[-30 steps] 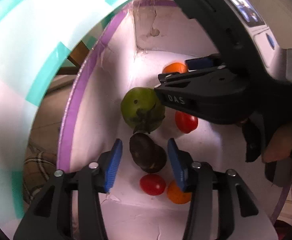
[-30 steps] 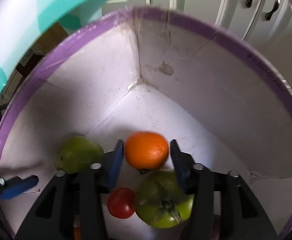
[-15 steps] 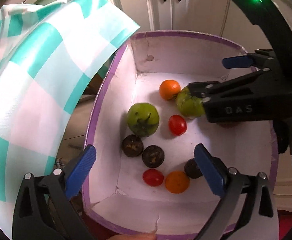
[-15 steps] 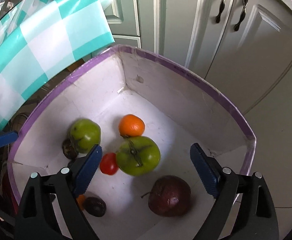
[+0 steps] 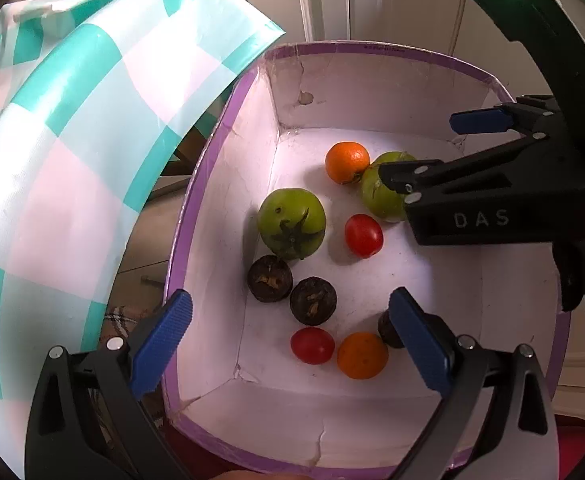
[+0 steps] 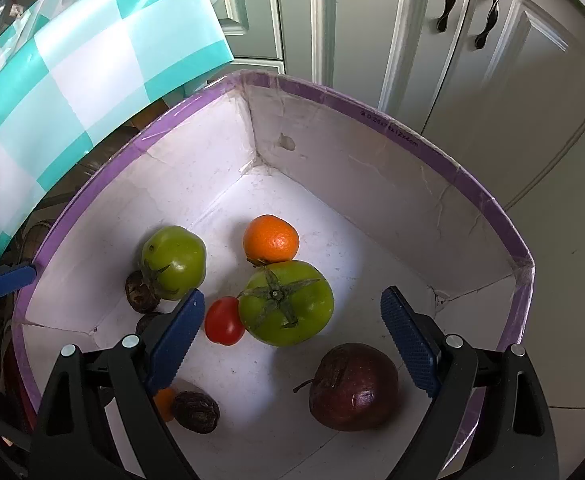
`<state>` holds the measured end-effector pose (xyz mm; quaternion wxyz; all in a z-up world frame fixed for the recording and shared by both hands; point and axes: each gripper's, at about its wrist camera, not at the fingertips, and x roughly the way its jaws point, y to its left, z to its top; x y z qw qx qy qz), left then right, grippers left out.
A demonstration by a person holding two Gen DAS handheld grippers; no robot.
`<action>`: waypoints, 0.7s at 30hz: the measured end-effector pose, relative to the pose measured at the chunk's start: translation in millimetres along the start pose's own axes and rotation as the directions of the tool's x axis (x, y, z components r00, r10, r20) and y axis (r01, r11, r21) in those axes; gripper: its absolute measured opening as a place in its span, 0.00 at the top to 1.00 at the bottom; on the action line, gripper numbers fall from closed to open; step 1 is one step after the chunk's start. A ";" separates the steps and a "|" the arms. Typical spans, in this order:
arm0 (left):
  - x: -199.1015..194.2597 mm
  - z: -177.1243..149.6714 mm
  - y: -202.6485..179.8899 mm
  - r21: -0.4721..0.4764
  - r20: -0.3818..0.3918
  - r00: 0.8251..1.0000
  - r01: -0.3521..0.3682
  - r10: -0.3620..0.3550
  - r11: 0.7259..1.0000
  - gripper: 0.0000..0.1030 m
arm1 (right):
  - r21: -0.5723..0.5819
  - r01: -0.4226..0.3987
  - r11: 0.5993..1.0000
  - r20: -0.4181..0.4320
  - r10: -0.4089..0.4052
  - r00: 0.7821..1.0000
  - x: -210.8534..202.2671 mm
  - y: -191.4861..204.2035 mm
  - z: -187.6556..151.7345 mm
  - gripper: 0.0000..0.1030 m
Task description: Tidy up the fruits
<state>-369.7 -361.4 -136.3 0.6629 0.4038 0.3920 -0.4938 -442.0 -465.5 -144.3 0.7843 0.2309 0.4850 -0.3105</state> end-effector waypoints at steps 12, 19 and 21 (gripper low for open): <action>-2.0 -1.7 -3.0 0.014 0.016 1.000 -0.005 0.004 1.000 0.04 | 0.005 -0.001 1.000 -0.007 0.001 1.000 4.5 -0.5 -0.1 0.16; -12.7 -3.8 -7.5 0.039 0.048 0.999 0.000 -0.002 0.999 0.04 | -0.022 0.023 0.999 -0.016 -0.024 1.000 -1.1 2.1 -0.2 0.16; -23.1 -4.9 -9.9 0.052 0.081 0.997 -0.005 0.001 0.999 0.04 | -0.033 0.036 0.999 -0.020 -0.037 0.999 -5.0 2.8 -0.3 0.16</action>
